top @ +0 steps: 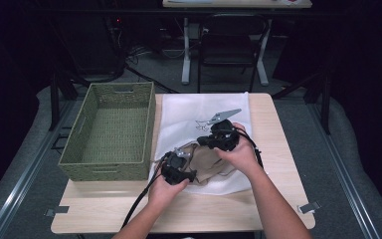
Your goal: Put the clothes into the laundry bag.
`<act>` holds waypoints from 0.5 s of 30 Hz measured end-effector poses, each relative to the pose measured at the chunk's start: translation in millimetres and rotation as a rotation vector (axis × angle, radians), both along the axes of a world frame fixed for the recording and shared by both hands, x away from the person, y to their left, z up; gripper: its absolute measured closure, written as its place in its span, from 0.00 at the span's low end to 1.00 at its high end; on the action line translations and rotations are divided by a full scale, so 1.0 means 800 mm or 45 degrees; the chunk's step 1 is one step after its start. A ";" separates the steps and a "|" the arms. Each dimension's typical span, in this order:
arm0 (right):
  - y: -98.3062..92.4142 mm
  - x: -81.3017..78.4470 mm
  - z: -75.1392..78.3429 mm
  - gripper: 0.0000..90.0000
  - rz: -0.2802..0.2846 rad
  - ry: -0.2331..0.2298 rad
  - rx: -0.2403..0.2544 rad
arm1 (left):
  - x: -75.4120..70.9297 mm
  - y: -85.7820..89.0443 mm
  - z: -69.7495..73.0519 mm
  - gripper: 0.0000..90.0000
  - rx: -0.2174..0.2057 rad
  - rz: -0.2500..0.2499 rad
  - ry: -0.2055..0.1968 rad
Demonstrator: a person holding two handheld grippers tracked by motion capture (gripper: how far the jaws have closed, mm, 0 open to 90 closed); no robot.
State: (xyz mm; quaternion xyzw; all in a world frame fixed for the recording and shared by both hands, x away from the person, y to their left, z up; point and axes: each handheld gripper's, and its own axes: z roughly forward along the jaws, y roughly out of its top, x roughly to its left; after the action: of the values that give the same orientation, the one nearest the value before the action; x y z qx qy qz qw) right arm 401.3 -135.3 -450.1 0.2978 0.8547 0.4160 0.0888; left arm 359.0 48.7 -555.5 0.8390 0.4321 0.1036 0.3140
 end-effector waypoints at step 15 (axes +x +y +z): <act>0.003 0.000 -0.004 1.00 0.002 0.011 -0.005 | 0.001 -0.002 -0.013 0.77 0.046 -0.003 -0.024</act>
State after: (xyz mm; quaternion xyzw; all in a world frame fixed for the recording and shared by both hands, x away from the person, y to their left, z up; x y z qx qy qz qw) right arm 401.5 -132.6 -453.0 0.2985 0.8561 0.4131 0.0855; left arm 359.9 47.2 -565.9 0.8439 0.4263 0.1190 0.3031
